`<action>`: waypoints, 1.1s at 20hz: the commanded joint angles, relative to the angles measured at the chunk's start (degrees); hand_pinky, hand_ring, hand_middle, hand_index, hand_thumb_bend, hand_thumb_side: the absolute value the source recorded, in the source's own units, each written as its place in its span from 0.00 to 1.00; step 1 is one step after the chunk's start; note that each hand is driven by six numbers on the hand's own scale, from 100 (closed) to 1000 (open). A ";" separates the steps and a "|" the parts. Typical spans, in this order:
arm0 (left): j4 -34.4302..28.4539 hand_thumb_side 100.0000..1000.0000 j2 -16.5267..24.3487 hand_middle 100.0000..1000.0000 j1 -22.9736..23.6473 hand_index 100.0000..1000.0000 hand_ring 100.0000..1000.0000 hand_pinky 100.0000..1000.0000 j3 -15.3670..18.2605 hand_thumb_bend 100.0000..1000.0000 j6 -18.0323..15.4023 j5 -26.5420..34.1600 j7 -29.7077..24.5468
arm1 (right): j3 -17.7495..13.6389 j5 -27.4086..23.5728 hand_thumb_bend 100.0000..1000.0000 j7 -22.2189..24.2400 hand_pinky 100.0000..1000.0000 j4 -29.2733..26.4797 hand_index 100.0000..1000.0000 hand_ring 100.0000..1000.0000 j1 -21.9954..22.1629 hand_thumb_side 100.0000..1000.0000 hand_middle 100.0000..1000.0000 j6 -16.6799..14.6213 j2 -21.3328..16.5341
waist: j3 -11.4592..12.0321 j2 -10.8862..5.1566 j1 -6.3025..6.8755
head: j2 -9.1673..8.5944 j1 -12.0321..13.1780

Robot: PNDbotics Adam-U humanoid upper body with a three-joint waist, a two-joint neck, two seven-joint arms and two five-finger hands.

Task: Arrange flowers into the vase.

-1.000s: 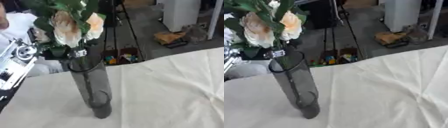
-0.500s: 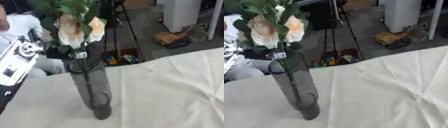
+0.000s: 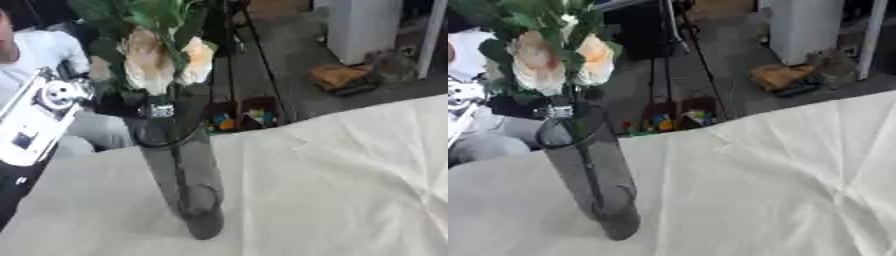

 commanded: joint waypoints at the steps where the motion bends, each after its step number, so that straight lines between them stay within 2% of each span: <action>1: 0.37 1.00 1.51 1.00 -1.62 1.00 1.00 1.00 0.50 0.26 -0.75 -1.33 0.03 | -0.34 0.51 0.00 -0.20 0.56 -1.05 0.70 0.69 -0.35 1.00 0.55 0.31 -0.85 | 0.03 -1.26 -0.33 | -0.71 0.11; 11: 0.46 1.00 2.14 1.00 -2.12 1.00 1.00 1.00 1.32 0.29 -1.46 -4.36 0.03 | -0.29 1.07 0.00 -0.05 0.56 -1.05 0.71 0.69 -0.29 1.00 0.55 0.84 -0.74 | 0.05 -1.18 -0.09 | -0.71 0.07; 22: -0.34 1.00 3.57 1.00 -2.15 1.00 1.00 1.00 2.72 0.25 -1.40 -1.77 0.03 | -0.38 1.17 0.00 -0.24 0.56 -1.05 0.71 0.69 -0.14 1.00 0.55 0.99 -0.72 | 0.47 -1.31 -0.18 | -0.48 -0.58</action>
